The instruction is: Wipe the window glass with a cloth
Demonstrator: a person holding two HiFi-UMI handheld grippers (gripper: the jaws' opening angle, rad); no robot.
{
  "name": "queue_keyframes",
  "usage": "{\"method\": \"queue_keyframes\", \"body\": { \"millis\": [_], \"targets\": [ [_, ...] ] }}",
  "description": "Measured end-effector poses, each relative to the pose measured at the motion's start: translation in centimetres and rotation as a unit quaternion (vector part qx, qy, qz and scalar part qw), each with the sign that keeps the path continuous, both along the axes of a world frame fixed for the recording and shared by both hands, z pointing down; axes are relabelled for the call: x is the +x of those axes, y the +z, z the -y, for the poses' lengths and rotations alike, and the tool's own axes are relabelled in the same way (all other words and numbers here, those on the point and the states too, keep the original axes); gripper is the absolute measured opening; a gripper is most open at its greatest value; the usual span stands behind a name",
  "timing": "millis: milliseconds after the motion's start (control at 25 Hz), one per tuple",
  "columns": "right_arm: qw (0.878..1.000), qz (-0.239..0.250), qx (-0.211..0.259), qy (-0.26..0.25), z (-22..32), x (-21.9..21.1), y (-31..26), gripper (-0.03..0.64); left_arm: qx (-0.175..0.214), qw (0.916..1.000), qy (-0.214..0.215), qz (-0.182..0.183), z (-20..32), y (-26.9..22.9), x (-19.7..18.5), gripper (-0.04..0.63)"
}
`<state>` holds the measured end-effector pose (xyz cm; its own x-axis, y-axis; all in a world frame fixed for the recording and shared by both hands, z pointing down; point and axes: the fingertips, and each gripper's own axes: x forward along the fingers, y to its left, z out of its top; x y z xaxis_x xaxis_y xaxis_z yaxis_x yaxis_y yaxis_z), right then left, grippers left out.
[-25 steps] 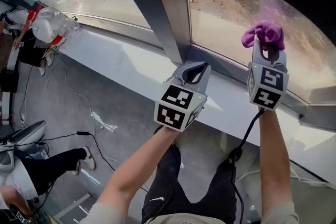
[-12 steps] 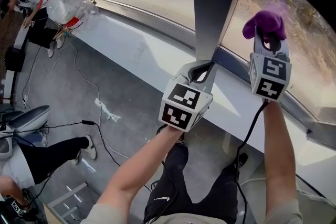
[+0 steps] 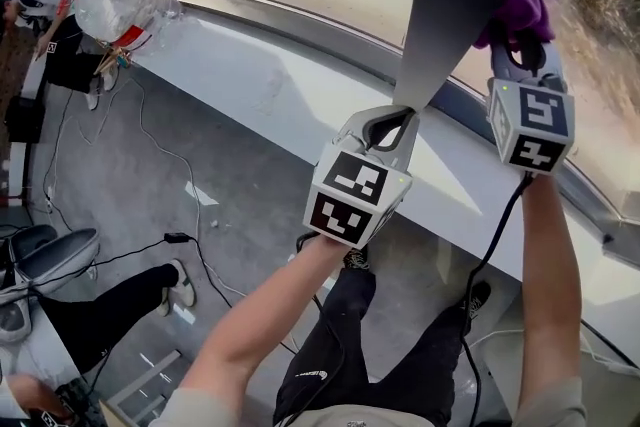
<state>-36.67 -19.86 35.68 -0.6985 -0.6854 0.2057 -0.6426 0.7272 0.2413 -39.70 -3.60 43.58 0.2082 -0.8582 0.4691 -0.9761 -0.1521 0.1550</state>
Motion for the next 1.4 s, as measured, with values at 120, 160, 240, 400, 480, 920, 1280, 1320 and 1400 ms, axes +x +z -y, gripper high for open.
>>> {"method": "queue_keyframes", "body": {
  "millis": [120,160,240,400,480,920,1280,1320,1400],
  "targets": [
    [1.000,0.012,0.001,0.008,-0.5,0.0,0.7,0.107,-0.009,0.9999,0.010,-0.005,0.0,1.6,-0.5,0.000],
    [1.000,0.011,0.001,0.007,-0.8,-0.1,1.1,0.107,-0.013,0.9998,0.013,-0.005,0.0,2.2,-0.6,0.000],
    [1.000,0.000,-0.002,0.001,-1.2,-0.1,2.6,0.107,-0.021,0.9996,0.020,-0.005,0.1,3.2,-0.3,0.000],
    [1.000,-0.025,-0.015,-0.006,-0.9,0.4,5.7,0.107,-0.027,0.9992,0.027,-0.011,0.8,4.7,1.2,0.000],
    [0.999,-0.031,-0.027,-0.008,-0.6,0.3,6.9,0.107,-0.032,0.9991,0.025,-0.017,0.8,5.5,1.7,0.000],
    [0.998,-0.052,-0.014,-0.013,-0.1,-0.1,7.9,0.107,-0.037,0.9986,0.034,-0.019,1.3,6.3,4.4,0.000],
    [0.998,-0.051,-0.032,0.026,0.6,5.7,8.3,0.106,-0.035,0.9982,0.046,-0.016,2.1,5.7,7.1,0.000],
    [0.998,-0.052,-0.033,0.030,0.7,6.6,8.5,0.106,-0.035,0.9980,0.049,-0.017,2.2,5.8,7.7,0.000],
    [0.997,-0.055,-0.034,0.039,0.8,8.5,8.8,0.106,-0.034,0.9976,0.057,-0.017,2.5,5.9,9.0,0.000]
  ]
}}
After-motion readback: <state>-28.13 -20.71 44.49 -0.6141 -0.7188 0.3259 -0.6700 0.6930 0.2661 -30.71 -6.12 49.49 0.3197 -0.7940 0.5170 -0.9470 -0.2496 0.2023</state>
